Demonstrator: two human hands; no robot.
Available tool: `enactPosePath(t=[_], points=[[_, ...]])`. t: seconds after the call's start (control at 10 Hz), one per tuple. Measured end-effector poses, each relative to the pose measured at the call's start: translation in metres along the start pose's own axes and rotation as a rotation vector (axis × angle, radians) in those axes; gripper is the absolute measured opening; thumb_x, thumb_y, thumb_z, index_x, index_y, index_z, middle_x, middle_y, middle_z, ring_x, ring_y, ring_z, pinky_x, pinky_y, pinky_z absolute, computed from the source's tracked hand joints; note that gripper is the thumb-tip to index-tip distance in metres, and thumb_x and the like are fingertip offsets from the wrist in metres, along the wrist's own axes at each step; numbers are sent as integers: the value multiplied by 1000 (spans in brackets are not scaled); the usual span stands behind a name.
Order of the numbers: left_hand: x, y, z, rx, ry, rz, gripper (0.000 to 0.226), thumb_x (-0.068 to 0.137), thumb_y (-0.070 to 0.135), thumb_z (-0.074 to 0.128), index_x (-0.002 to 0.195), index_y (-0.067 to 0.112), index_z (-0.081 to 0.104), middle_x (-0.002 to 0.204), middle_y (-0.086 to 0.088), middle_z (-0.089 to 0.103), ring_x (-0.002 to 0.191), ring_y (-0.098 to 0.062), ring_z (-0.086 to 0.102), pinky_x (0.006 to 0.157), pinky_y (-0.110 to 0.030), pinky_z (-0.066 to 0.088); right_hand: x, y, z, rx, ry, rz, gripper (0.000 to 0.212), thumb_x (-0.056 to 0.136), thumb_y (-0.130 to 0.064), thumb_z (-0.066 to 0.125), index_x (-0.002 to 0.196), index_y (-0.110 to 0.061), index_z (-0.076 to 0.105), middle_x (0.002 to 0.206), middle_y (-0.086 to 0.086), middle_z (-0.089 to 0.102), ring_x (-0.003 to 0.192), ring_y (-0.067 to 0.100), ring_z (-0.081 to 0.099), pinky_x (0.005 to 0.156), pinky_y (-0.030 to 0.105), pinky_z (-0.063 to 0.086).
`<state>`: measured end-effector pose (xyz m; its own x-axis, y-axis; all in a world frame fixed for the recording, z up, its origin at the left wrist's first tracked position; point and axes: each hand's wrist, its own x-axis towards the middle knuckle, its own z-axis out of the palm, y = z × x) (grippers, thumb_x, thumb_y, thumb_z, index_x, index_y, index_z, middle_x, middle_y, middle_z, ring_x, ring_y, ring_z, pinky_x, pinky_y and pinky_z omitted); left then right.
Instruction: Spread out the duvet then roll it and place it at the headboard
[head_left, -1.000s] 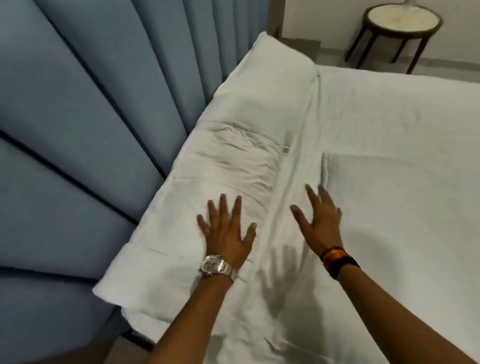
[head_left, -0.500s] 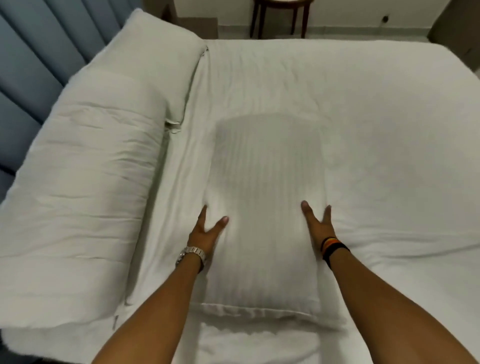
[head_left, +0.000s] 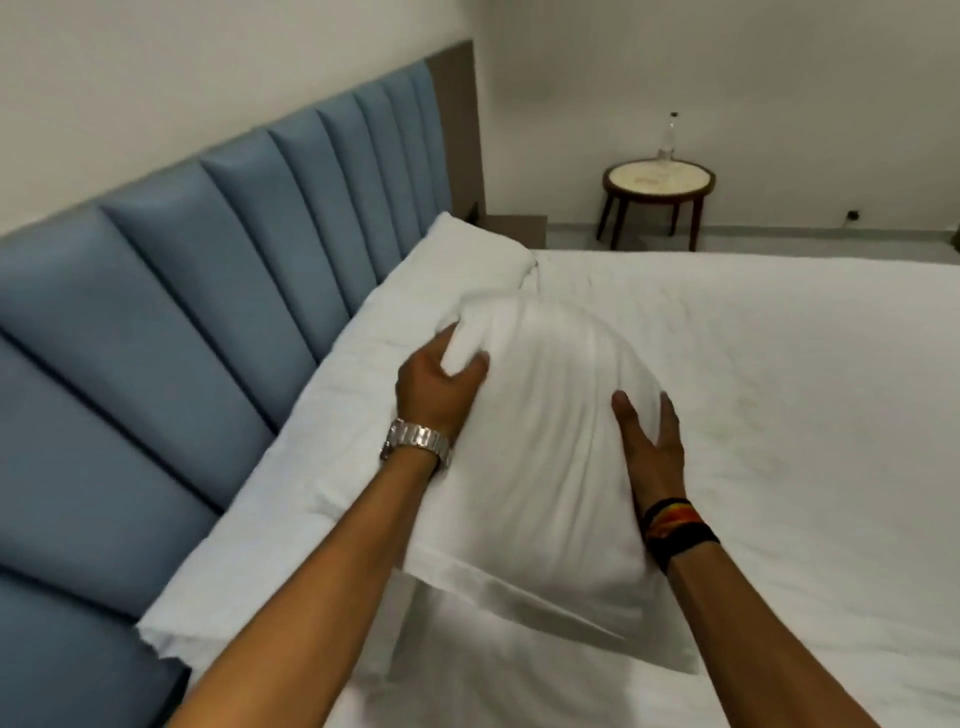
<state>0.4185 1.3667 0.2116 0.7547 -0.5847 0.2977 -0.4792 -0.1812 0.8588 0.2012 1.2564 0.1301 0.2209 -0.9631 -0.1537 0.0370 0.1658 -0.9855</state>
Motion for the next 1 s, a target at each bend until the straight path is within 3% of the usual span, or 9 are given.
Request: enactPosePath(t=[0.1, 0.2, 0.3, 0.4, 0.5, 0.6, 0.8, 0.9, 1.0], points=[[35, -15, -98, 124, 60, -15, 57, 82, 54, 75, 135, 34, 67, 134, 7, 70, 124, -12, 63, 100, -19, 44, -27, -22, 82, -8, -89, -99, 99, 82, -68, 75, 163, -41, 26, 155, -22, 35, 138, 0, 35, 114, 22, 27], [57, -66, -182, 396, 20, -168, 65, 82, 74, 58, 140, 45, 58, 140, -3, 66, 126, -30, 62, 97, -32, 46, -60, -6, 154, -121, -231, -83, 94, 82, -67, 75, 161, -46, 27, 143, -24, 41, 131, 1, 42, 107, 18, 29], [57, -141, -235, 651, -138, -393, 93, 78, 91, 32, 155, 38, 41, 155, -14, 49, 138, -40, 48, 112, -46, 42, -85, 36, 212, -324, -413, 63, 94, 85, -72, 66, 163, -38, 26, 166, -7, 32, 151, 20, 36, 120, 35, 30], [53, -205, -239, 782, -168, -387, 91, 88, 85, 30, 163, 35, 23, 170, -13, 22, 154, -38, 21, 124, -51, 22, -82, 50, 271, -608, -306, 12, 92, 86, -83, 52, 163, -38, 27, 175, 6, 7, 160, 26, 14, 127, 56, 15], [64, -245, -216, 722, -170, -132, 75, 97, 76, 27, 163, 44, 11, 174, -1, 4, 160, -29, 2, 127, -51, 7, -53, 49, 340, -884, -289, -298, 89, 88, -88, 36, 164, -49, 10, 174, 1, -18, 160, 25, -17, 122, 65, -13], [69, -288, -193, 670, -183, -109, 72, 96, 76, 21, 161, 50, 5, 174, 6, -1, 160, -25, 0, 128, -50, 7, -19, 72, 386, -1109, -299, -395, 91, 83, -97, 22, 160, -56, -4, 171, 1, -28, 155, 32, -31, 113, 74, -21], [52, -359, -176, 604, -211, -154, 71, 95, 78, 15, 160, 54, 2, 174, 10, -2, 160, -24, 8, 127, -49, 17, -5, 128, 404, -1298, -357, -357, 96, 75, -103, 14, 158, -59, -10, 168, 0, -37, 151, 35, -39, 109, 81, -13], [52, -339, -183, 598, -239, -195, 73, 94, 76, 17, 161, 51, 3, 174, 8, -3, 160, -26, 5, 127, -50, 12, -7, 107, 400, -1259, -428, -302, 95, 77, -101, 23, 158, -60, -7, 169, -2, -34, 152, 33, -36, 112, 79, -14], [64, -304, -197, 633, -236, -175, 76, 93, 75, 17, 162, 47, 6, 174, 2, 2, 160, -28, 5, 127, -50, 8, -12, 65, 383, -1068, -514, -263, 88, 88, -87, 41, 163, -52, 10, 175, -3, -15, 159, 27, -21, 119, 72, -10]])
